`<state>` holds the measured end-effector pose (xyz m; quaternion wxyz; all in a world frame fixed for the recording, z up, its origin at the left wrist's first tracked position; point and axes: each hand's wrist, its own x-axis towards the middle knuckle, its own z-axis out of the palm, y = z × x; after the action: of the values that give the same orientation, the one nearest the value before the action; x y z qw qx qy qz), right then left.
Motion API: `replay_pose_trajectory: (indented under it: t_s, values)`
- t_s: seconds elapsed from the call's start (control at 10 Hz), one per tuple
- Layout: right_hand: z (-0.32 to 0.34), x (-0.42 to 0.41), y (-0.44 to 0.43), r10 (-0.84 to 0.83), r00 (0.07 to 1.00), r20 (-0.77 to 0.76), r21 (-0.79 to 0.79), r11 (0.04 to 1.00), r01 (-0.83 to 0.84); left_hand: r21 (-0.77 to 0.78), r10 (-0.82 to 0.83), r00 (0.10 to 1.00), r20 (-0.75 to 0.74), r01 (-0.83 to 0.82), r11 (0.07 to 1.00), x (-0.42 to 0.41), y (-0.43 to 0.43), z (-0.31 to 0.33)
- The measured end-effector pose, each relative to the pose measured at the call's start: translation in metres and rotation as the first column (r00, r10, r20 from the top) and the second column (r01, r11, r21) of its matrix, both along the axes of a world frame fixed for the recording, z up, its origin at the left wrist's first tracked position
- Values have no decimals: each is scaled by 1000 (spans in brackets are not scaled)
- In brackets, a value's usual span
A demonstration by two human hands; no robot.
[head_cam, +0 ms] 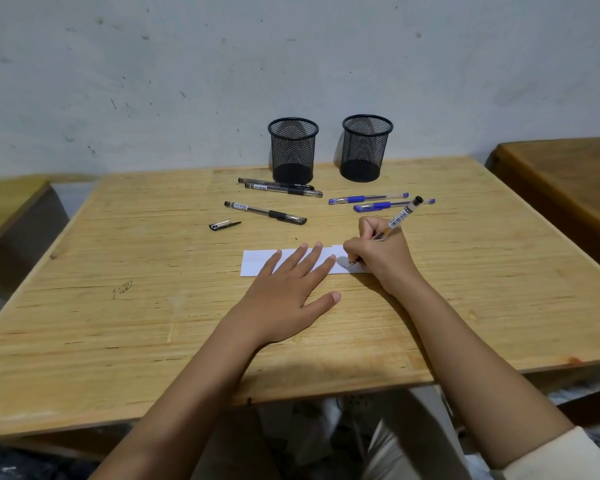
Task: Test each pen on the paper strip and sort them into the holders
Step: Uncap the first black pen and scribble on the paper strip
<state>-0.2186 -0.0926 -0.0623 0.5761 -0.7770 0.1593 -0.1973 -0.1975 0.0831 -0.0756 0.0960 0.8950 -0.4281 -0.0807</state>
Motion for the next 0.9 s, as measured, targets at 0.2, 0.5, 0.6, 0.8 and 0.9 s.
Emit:
replay_pose_trajectory:
  t_s: [0.2,0.5,0.6,0.8,0.9]
  values:
    - [0,-1,-1,-6,1000,-1,-14,1000,6,4,1,1000,4,-1,1000,0,-1,0]
    - [0,0,0,-53,998,-29,-12,999,53,-10,3,1000,-1,-3,1000,0,0,-1]
    - [1,-1,0,-22,999,-33,-13,1000,22,-12,3,1000,-6,-3,1000,0,0,-1]
    - [3,-1,0,-35,999,-1,21,999,35,-16,8,1000,-10,-8,1000,-1,0,0]
    - [7,-6,-6,-114,988,106,255,963,84,-29,9,1000,-16,-10,1000,-1,1,0]
